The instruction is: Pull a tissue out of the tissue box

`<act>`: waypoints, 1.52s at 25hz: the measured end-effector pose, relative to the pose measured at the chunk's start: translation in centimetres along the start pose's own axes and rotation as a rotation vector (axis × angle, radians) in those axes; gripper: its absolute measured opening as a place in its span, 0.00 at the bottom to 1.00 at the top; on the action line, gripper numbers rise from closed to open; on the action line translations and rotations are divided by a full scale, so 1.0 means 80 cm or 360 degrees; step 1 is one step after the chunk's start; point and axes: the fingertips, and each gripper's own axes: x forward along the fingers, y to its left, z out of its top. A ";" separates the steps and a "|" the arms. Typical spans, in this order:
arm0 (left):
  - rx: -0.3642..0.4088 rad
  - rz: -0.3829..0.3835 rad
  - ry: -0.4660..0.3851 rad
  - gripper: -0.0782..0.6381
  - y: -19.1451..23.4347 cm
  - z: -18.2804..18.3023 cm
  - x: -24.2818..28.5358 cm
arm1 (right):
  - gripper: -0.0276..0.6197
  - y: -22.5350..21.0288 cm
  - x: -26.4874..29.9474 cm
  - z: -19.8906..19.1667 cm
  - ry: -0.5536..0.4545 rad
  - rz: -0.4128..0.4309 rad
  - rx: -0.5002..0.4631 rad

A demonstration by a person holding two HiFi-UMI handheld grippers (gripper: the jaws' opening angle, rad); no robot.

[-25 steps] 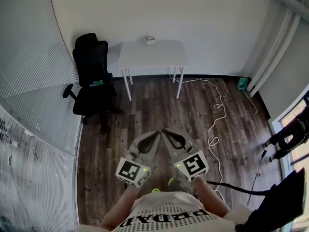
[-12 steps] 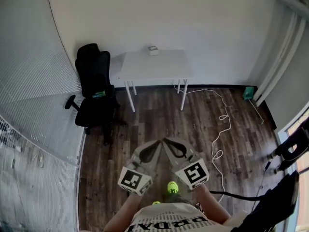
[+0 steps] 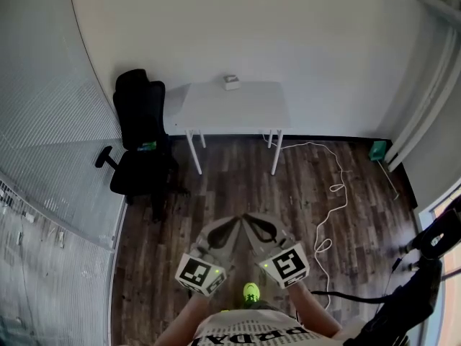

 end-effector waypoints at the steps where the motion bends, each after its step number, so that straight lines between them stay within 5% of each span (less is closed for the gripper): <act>1: -0.0004 0.0015 0.0001 0.10 0.001 -0.001 0.008 | 0.04 -0.008 0.001 -0.002 -0.0002 0.0008 0.0009; 19: 0.0023 0.0105 -0.0011 0.10 0.002 -0.022 0.089 | 0.04 -0.087 0.000 -0.027 -0.0061 0.0101 0.0032; 38: -0.0044 0.0049 -0.0045 0.10 0.088 -0.017 0.151 | 0.04 -0.149 0.085 -0.036 -0.0005 0.0057 0.0045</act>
